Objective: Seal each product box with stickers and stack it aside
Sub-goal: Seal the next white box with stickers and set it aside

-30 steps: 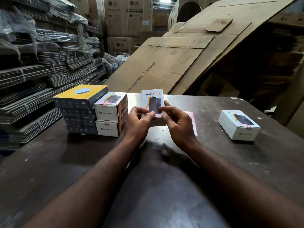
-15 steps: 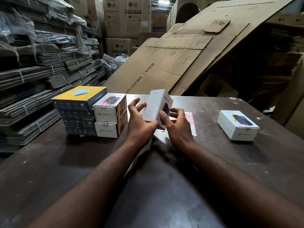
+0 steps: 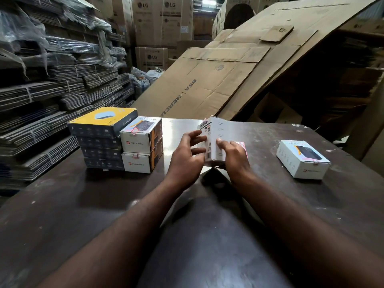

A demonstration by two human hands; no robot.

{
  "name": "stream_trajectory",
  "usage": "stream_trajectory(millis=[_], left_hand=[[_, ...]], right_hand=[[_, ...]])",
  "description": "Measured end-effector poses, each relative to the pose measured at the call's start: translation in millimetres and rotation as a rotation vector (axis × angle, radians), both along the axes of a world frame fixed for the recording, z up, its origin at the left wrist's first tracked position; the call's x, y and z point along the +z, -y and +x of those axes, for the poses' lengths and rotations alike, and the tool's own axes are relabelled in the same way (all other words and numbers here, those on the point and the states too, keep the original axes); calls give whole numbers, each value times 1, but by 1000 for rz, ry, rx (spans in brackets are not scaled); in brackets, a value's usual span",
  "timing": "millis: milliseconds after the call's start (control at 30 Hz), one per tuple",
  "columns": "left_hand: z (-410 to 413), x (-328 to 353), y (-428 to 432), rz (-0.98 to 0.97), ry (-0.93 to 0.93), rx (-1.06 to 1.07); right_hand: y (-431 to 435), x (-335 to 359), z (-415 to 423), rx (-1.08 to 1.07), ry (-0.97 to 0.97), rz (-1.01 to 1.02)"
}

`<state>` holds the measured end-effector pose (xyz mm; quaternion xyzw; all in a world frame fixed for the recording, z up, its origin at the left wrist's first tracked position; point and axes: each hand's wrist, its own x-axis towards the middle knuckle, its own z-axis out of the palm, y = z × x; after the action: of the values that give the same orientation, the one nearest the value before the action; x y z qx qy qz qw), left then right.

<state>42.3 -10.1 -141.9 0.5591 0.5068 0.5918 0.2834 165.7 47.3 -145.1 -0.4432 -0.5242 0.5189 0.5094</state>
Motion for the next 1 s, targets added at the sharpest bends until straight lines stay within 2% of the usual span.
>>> stream_trajectory(millis=[200, 400, 500, 633, 733, 833, 1000], left_hand=[[-10, -1, -3, 7, 133, 84], [-15, 0, -5, -2, 156, 112], [-22, 0, -8, -10, 221, 182], [-21, 5, -8, -99, 429, 64], [-19, 6, -9, -91, 475, 4], [-21, 7, -8, -72, 458, 34], [-21, 4, -7, -65, 365, 10]], right_hand=[[4, 1, 1, 176, -83, 4], [5, 6, 2, 171, -19, 28], [3, 5, 6, 229, -69, 22], [-1, 1, 8, 383, -76, 4], [-4, -2, 8, 423, -13, 20], [-4, -2, 6, 378, 82, 102], [-7, 1, 5, 157, 286, 429]])
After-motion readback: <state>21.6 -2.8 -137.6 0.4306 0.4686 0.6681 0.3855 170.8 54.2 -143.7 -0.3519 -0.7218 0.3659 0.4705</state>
